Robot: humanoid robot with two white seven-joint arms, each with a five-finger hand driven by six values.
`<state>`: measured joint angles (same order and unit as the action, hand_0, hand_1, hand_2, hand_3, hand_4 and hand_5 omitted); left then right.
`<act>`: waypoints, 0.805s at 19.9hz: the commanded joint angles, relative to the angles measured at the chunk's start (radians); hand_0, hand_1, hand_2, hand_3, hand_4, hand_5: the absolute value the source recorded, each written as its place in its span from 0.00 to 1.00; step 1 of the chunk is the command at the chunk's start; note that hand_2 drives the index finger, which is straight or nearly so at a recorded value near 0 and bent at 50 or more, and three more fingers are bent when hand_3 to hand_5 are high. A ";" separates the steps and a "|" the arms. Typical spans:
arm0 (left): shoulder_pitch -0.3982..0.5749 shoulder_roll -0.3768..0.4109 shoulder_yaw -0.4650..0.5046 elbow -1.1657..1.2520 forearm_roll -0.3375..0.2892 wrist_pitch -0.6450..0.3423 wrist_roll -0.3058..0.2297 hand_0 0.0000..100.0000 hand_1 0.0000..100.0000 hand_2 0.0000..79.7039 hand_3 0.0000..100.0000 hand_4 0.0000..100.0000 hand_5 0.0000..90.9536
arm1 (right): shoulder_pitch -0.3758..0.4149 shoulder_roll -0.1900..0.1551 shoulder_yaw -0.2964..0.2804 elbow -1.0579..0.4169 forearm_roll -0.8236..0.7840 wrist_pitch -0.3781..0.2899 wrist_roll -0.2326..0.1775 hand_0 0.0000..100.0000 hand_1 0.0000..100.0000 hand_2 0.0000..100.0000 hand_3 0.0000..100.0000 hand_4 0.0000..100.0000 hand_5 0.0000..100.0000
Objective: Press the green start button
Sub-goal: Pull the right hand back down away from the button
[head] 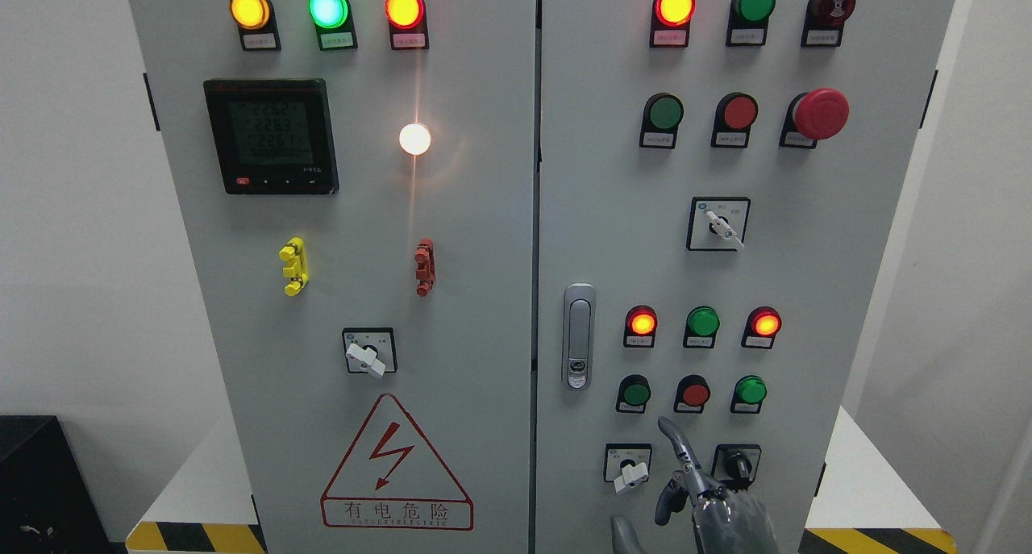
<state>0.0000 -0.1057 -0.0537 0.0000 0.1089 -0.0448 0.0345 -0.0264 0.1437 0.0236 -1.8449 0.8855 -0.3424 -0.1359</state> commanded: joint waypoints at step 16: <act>-0.023 0.000 0.000 -0.028 0.000 0.000 0.001 0.12 0.56 0.00 0.00 0.00 0.00 | 0.204 -0.003 -0.054 -0.247 -0.789 0.160 0.274 0.00 0.14 0.00 0.11 0.04 0.07</act>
<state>0.0000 -0.1056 -0.0537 0.0000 0.1089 -0.0448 0.0345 0.1591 0.1407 0.0055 -2.0096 0.2328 -0.2149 0.1116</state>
